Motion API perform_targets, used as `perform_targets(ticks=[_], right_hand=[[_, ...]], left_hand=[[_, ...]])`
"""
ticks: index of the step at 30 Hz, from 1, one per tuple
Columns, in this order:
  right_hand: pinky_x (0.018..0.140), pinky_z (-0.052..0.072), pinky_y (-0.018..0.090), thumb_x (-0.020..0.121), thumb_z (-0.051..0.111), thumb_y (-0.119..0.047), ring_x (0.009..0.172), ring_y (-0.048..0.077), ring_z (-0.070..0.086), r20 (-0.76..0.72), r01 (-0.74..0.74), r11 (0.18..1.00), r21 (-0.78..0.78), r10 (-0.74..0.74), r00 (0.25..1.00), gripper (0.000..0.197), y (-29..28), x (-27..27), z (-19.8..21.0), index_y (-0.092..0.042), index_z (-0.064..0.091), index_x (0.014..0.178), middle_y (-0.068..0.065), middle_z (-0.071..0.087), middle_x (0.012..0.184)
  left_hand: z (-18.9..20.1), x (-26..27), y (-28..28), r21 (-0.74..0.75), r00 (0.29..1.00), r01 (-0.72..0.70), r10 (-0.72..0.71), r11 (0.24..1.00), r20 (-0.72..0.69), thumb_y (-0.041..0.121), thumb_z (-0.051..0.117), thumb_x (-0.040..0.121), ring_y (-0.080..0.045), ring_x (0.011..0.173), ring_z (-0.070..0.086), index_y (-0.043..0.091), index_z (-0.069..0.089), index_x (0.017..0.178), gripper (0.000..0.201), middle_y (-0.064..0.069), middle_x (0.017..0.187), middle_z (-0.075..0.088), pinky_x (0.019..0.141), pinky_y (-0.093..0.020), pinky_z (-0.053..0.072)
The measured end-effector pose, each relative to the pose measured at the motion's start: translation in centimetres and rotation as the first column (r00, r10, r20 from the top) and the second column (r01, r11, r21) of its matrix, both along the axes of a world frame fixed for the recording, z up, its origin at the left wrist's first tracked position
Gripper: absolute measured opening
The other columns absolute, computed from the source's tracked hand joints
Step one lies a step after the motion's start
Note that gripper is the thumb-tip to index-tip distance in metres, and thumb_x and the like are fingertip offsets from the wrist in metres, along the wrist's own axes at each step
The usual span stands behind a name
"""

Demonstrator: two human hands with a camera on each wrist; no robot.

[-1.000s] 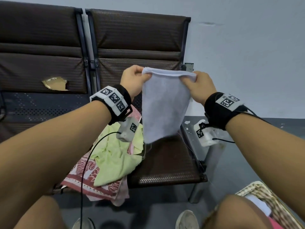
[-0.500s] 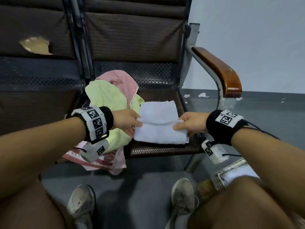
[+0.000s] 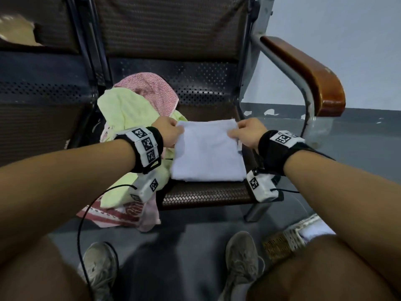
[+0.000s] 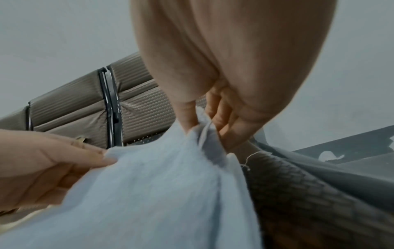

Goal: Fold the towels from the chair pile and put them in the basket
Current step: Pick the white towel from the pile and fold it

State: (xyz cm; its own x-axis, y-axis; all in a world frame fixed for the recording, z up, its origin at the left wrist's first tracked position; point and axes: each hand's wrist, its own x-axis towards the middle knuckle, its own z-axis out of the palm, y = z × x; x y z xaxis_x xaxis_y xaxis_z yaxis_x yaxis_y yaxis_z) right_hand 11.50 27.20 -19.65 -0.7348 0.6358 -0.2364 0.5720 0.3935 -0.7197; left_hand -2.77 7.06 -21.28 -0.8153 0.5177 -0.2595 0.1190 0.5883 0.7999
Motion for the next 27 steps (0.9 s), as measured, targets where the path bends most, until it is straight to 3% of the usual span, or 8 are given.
perform_targets(ticks=[3,6,9,11,14,19,22,27], right_hand=[[0.08,0.056,0.043,0.086,0.063,-0.02,0.08,0.029,0.064,-0.023,0.023,0.995,0.094,-0.021,1.0,0.021,0.0,-1.8,-1.0,-0.002,0.072,0.09,0.013,0.068,0.082],[0.094,0.053,0.038,0.09,0.06,-0.025,0.101,0.03,0.066,0.03,0.028,0.99,0.135,-0.032,0.999,0.016,-0.4,-2.4,-1.8,-0.017,0.07,0.099,0.008,0.071,0.101],[0.102,0.046,0.032,0.091,0.061,-0.027,0.116,0.025,0.06,0.072,-0.099,0.956,0.276,0.082,0.994,0.038,-1.3,-1.7,-1.8,-0.016,0.06,0.127,0.005,0.065,0.125],[0.097,0.049,0.033,0.091,0.06,-0.028,0.107,0.02,0.063,0.035,-0.231,0.903,0.363,0.235,0.971,0.026,-2.4,-0.8,-1.0,-0.021,0.067,0.115,0.0,0.069,0.116],[0.097,0.051,0.032,0.089,0.068,-0.039,0.099,0.012,0.066,0.147,-0.487,0.811,0.323,0.465,0.873,0.022,-4.1,1.1,-0.2,-0.026,0.073,0.106,-0.008,0.073,0.106],[0.116,0.025,0.024,0.079,0.078,-0.05,0.142,0.019,0.038,0.457,-0.696,0.68,0.229,0.557,0.694,0.092,-4.5,4.4,-0.4,-0.015,0.036,0.153,0.0,0.04,0.157],[0.114,0.024,0.024,0.089,0.069,-0.024,0.141,0.024,0.04,0.469,-0.712,0.636,0.298,0.552,0.69,0.071,-4.3,4.7,-0.5,-0.014,0.039,0.152,0.005,0.042,0.155],[0.088,0.048,0.035,0.091,0.052,-0.016,0.103,0.032,0.062,0.321,-0.563,0.719,0.408,0.465,0.825,0.025,-3.5,5.0,0.5,-0.016,0.071,0.106,0.009,0.072,0.105]], left_hand=[[-0.8,-0.5,0.8,-0.071,0.988,-0.036,0.024,0.997,-0.155,0.029,0.057,0.096,-0.03,0.092,0.063,0.011,0.068,0.109,0.025,-0.013,0.105,0.069,0.079,-0.034,0.052],[-1.2,-0.6,0.9,-0.085,0.993,-0.061,0.052,0.994,-0.105,0.038,0.062,0.092,-0.026,0.107,0.061,0.018,0.054,0.133,0.046,0.001,0.115,0.063,0.082,-0.026,0.043],[-1.0,0.2,-0.2,-0.029,0.985,-0.044,0.038,0.999,-0.167,0.029,0.067,0.087,-0.022,0.09,0.06,0.021,0.058,0.119,0.034,0.001,0.107,0.063,0.072,-0.026,0.043],[-0.7,1.4,-1.3,0.062,0.989,0.059,-0.049,0.996,-0.142,0.022,0.069,0.084,-0.023,0.078,0.061,0.022,0.064,0.098,0.015,0.0,0.094,0.068,0.065,-0.028,0.046],[-1.0,3.4,-2.8,0.078,0.952,0.303,-0.297,0.95,-0.075,0.026,0.081,0.079,-0.019,0.09,0.068,0.019,0.071,0.098,0.023,0.001,0.095,0.073,0.089,-0.034,0.054],[-2.4,4.9,-5.0,-0.263,0.829,0.468,-0.522,0.844,-0.201,0.038,0.087,0.07,-0.016,0.126,0.05,0.024,0.055,0.136,0.074,0.003,0.139,0.054,0.109,-0.026,0.036],[-2.7,4.6,-5.0,-0.264,0.83,0.409,-0.476,0.873,-0.291,0.024,0.078,0.079,-0.023,0.117,0.058,0.018,0.06,0.131,0.055,-0.003,0.129,0.062,0.097,-0.023,0.04],[-1.8,4.6,-4.4,-0.205,0.852,0.337,-0.39,0.919,-0.349,0.022,0.06,0.089,-0.026,0.083,0.061,0.009,0.068,0.085,0.016,-0.007,0.082,0.068,0.073,-0.035,0.045]])
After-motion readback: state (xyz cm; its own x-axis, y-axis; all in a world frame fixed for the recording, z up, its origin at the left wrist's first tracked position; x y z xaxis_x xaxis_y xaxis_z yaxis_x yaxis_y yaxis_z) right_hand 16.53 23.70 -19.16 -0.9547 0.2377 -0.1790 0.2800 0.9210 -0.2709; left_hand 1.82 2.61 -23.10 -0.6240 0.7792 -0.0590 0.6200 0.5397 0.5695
